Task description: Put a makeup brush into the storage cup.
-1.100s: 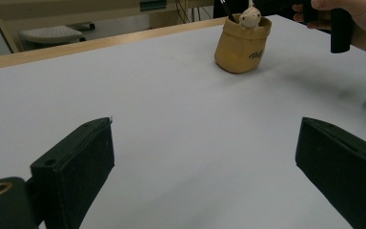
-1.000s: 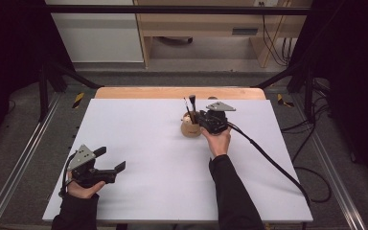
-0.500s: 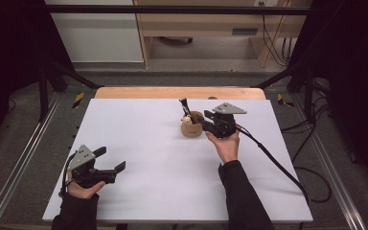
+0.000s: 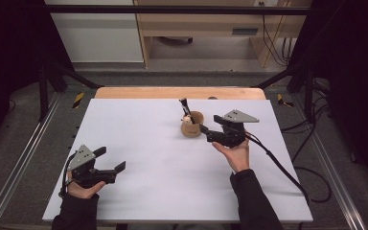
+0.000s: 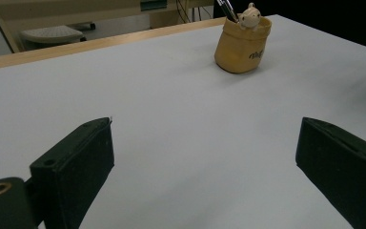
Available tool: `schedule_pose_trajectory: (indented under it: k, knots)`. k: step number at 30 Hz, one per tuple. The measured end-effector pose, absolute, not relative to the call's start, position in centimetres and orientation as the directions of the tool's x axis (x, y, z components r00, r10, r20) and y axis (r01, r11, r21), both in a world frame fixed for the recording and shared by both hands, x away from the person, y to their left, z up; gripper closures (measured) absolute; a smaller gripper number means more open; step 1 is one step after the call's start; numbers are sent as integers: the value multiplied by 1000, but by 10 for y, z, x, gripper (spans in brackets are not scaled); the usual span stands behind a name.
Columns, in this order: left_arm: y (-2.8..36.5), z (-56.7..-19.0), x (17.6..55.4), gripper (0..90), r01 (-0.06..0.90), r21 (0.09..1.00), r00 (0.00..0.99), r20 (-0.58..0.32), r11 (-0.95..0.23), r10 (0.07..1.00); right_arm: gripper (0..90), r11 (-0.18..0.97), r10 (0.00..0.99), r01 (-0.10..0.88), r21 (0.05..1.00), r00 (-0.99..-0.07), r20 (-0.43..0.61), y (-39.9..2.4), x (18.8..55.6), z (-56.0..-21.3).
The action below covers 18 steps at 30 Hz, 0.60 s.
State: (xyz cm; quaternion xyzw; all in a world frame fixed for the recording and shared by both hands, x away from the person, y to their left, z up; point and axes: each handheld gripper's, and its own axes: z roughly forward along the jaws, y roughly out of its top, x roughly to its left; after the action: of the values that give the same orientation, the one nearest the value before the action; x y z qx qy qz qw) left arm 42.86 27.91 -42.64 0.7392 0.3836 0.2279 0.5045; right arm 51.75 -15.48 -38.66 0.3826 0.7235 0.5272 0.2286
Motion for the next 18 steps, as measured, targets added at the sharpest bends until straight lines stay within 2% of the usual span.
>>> schedule_pose_trajectory:
  k: [8,13,18]
  knots:
    - [279,-426,429,49,338,919,603,-46,-203,796,147,147,784,294,944,-617,70,-166,500,-388]
    - [279,-426,428,48,339,920,601,-51,-197,797,98,146,777,291,946,-626,73,-168,489,-388]
    - [279,-426,428,47,341,918,602,-47,-203,797,89,162,773,288,944,-631,60,-173,481,-390]
